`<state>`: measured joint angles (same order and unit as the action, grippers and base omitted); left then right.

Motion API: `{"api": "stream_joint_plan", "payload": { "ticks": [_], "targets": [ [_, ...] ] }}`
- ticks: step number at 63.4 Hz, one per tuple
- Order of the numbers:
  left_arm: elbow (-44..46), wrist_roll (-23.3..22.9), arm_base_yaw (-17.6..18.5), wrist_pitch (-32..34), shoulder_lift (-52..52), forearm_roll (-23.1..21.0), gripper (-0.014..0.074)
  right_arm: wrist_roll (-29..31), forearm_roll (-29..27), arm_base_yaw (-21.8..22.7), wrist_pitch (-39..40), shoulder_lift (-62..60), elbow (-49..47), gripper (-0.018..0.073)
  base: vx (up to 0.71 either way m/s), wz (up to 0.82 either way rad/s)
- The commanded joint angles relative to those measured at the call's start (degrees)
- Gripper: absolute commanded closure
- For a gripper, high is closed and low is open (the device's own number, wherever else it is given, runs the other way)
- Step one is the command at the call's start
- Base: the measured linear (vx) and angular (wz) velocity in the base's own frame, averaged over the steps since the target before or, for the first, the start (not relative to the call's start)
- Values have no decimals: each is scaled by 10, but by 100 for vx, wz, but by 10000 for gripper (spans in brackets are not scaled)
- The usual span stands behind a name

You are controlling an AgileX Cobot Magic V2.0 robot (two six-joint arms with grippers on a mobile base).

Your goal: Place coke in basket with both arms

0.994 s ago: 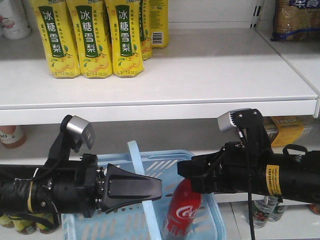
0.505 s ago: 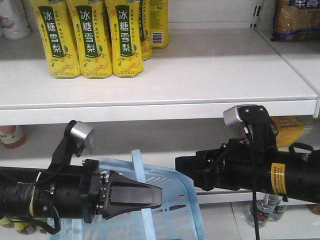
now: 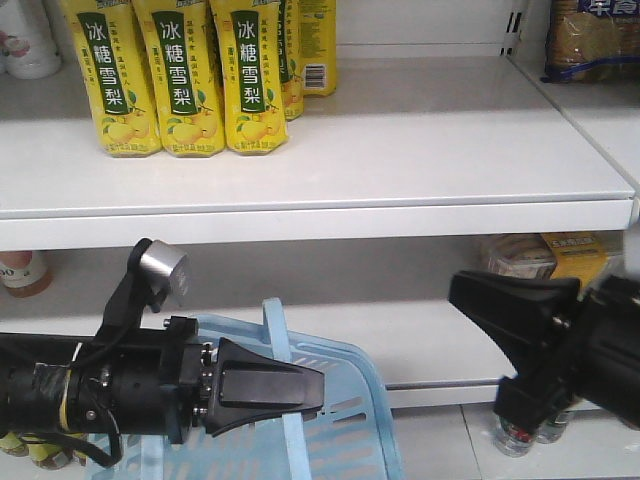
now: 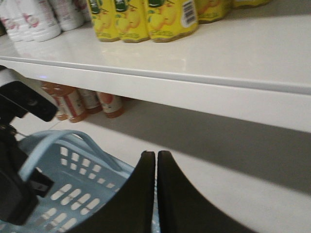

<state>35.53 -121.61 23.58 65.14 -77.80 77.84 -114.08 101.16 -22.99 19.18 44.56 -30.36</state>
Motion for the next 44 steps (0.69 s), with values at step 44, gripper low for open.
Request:
{"api": "stream_joint_plan", "payload": {
  "ticks": [44],
  "targets": [
    [16, 4, 2, 138, 20, -63, 603, 29, 8, 0, -201, -186, 203, 564, 0, 0]
  ]
}}
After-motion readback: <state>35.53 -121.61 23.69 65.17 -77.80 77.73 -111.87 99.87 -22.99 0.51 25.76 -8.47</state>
